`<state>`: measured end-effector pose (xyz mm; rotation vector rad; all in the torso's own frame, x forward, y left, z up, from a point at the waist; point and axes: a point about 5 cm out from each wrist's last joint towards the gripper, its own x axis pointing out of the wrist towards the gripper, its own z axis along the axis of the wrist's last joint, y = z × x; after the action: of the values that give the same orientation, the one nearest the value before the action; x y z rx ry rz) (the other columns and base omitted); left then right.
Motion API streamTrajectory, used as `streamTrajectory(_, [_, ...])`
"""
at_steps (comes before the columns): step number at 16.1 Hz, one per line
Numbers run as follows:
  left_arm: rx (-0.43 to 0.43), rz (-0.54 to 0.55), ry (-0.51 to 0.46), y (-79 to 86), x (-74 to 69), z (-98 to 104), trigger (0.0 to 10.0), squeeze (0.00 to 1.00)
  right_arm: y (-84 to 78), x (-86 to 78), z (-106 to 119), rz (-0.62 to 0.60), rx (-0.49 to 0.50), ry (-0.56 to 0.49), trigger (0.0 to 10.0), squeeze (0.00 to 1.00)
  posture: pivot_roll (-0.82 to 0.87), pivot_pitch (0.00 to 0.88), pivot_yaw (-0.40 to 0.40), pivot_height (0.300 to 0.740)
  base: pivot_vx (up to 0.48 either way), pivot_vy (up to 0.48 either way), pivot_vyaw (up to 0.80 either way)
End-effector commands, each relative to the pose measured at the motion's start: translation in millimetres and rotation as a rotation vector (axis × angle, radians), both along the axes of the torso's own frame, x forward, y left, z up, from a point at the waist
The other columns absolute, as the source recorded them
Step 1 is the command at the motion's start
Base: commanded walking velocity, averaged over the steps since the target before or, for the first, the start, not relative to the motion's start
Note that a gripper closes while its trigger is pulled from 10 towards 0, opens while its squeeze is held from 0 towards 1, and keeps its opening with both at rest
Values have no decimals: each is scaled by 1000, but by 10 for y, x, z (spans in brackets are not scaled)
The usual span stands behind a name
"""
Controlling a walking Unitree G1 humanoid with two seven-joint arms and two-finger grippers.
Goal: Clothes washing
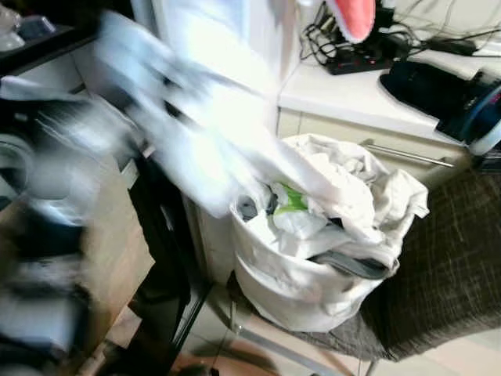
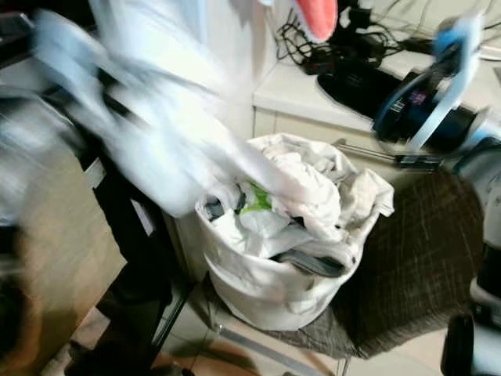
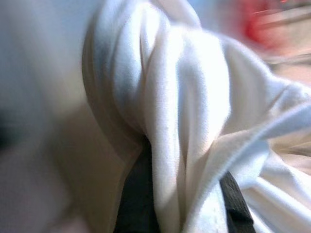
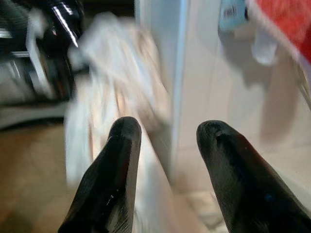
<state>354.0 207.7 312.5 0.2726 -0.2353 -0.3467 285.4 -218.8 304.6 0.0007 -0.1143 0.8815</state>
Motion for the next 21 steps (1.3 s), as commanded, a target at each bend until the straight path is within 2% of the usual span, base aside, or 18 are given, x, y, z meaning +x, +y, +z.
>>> streamTrajectory(1, [8,202,-93,284,39,299,0,0,95,8,-17,-7,-39,-13,10000,0,-16,0,30,740,0,0,0])
streamTrajectory(2, [41,445,-177,650,5,646,0,0,172,50,-51,-22,-37,-12,10000,0,-17,0,34,740,0,0,0])
streamTrajectory(3, [255,698,-265,974,-128,957,0,0,289,80,-75,-21,-32,-12,10000,0,-17,0,34,740,0,0,0])
streamTrajectory(5, [515,922,-328,1192,-278,1196,0,0,412,79,-114,-3,-32,-9,10000,0,-7,0,30,740,0,0,0])
streamTrajectory(7, [696,1070,-290,1357,-288,1203,0,0,518,92,-179,13,-21,3,10000,0,-2,0,26,740,0,0,0])
streamTrajectory(8, [711,1074,-273,1368,-243,1158,0,0,542,104,-200,9,-16,9,10000,0,2,0,25,740,0,0,0])
streamTrajectory(9, [700,1017,-188,1326,-67,913,0,0,608,110,-249,14,-13,22,10000,0,4,0,24,740,0,0,0])
streamTrajectory(10, [674,939,-78,1238,119,565,5569,0,672,105,-293,25,-13,34,10000,0,3,0,26,740,0,0,0])
streamTrajectory(11, [662,871,80,1143,272,89,10000,0,741,94,-339,35,-18,51,10000,0,-2,0,31,740,0,0,0])
streamTrajectory(12, [626,848,152,1118,302,-97,10000,0,775,83,-364,42,-28,56,10000,0,-9,0,36,740,0,0,0])
streamTrajectory(14, [448,819,315,1060,325,-595,10000,0,883,11,-447,82,-56,73,10000,0,-16,0,44,740,0,0,0])
streamTrajectory(15, [249,858,393,1063,288,-895,10000,0,941,-57,-496,118,-69,86,10000,0,-28,0,53,740,0,0,0])
streamTrajectory(16, [209,928,407,1114,233,-1053,10000,0,965,-102,-521,136,-81,90,10000,0,-35,0,58,740,0,0,0])
streamTrajectory(17, [92,960,391,1141,214,-1079,10000,0,966,-111,-523,137,-82,91,10000,0,-38,0,60,740,0,0,0])
streamTrajectory(18, [-256,1064,345,1252,139,-1132,10000,0,962,-125,-519,133,-79,91,10000,0,-38,0,59,740,0,0,0])
streamTrajectory(19, [-315,1117,324,1303,99,-1152,10000,0,962,-130,-518,132,-78,91,10000,0,-38,0,58,740,0,0,0])
streamTrajectory(20, [-398,1153,267,1291,91,-1146,10000,1000,963,-139,-510,135,-78,89,10000,0,-33,0,50,740,0,0,0])
streamTrajectory(21, [-397,1155,237,1271,103,-1115,10000,1000,970,-141,-504,138,-79,88,10000,0,-32,0,46,740,0,0,0])
